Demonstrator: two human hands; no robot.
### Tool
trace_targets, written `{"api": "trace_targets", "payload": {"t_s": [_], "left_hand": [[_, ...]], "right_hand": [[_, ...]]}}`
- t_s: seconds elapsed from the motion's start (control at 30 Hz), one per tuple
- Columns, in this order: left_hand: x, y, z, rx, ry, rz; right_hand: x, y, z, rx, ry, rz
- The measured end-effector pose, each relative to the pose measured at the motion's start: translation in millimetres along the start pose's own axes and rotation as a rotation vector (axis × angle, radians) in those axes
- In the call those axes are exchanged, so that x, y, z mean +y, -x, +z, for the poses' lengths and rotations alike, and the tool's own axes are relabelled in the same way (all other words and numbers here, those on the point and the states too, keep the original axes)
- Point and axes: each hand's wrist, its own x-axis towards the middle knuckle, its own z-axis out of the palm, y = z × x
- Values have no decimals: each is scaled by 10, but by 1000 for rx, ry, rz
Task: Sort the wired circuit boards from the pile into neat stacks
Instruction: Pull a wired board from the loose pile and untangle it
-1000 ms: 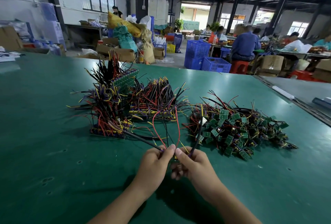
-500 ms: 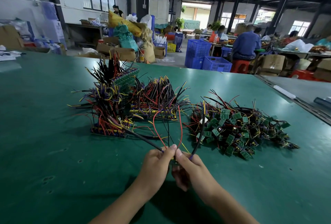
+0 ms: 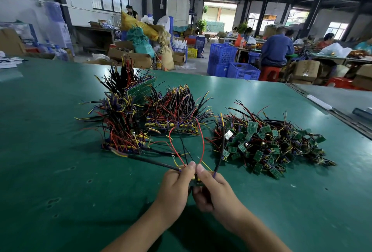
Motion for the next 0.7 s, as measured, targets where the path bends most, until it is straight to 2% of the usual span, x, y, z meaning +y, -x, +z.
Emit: {"api": "trace_targets", "payload": {"t_s": [0.27,0.5,0.6,0.7], "left_hand": [[-12,8,-55,1,-27,25],[18,35,-102,-11,43,14],[22,15,-68,-50,121,-35],[10,-20,-25,-53,155,-32]], "right_hand": [[-15,13,16,-46,-101,67],[-25,29,34,-59,-168,113],[-37,32,64,-8,-151,70],[-15,4,77,105,30,-31]]}}
